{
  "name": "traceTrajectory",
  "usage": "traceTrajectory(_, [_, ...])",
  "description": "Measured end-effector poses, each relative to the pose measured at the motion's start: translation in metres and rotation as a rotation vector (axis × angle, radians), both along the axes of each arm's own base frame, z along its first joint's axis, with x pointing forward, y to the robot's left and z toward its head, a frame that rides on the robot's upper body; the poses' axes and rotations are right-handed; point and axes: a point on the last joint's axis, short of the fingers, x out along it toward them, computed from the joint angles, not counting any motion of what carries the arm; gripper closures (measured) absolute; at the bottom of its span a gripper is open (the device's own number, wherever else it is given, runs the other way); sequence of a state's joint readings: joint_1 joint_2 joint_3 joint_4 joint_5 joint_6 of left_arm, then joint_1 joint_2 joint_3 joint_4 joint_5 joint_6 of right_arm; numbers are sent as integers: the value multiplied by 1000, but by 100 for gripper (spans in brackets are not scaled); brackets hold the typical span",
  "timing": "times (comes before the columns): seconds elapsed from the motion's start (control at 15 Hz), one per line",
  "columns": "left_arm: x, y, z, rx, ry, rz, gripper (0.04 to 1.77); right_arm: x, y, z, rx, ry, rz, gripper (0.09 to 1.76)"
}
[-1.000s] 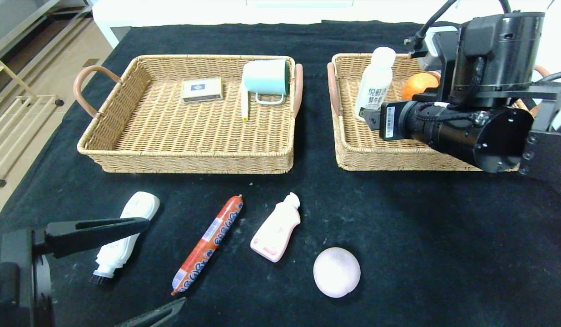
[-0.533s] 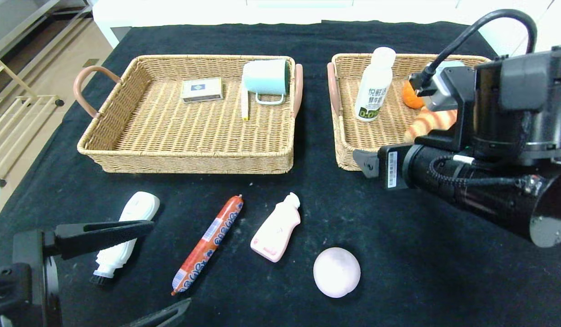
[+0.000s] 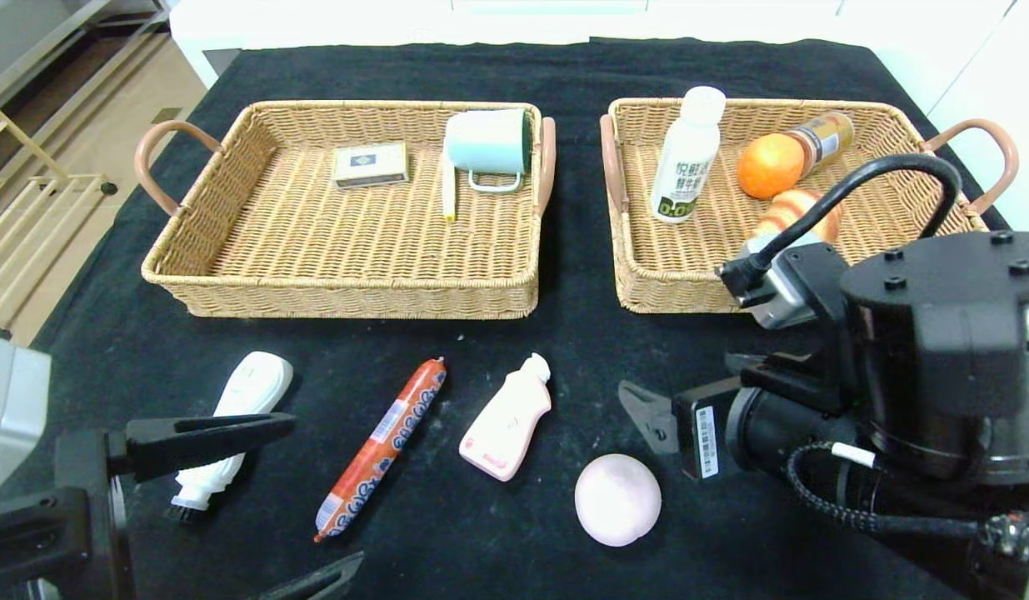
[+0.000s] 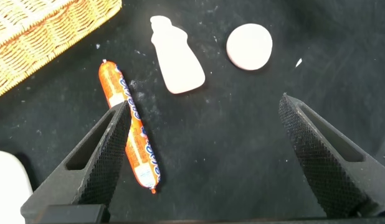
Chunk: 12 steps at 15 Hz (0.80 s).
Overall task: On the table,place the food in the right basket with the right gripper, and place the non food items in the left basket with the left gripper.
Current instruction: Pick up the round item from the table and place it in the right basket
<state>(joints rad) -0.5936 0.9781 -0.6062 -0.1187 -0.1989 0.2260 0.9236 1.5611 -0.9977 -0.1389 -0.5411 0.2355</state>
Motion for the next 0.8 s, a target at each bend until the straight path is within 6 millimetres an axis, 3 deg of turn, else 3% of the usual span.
traceTrajectory(0.8, [1, -1, -1, 3, 5, -1, 9, -16, 32, -45, -115, 117, 91, 15])
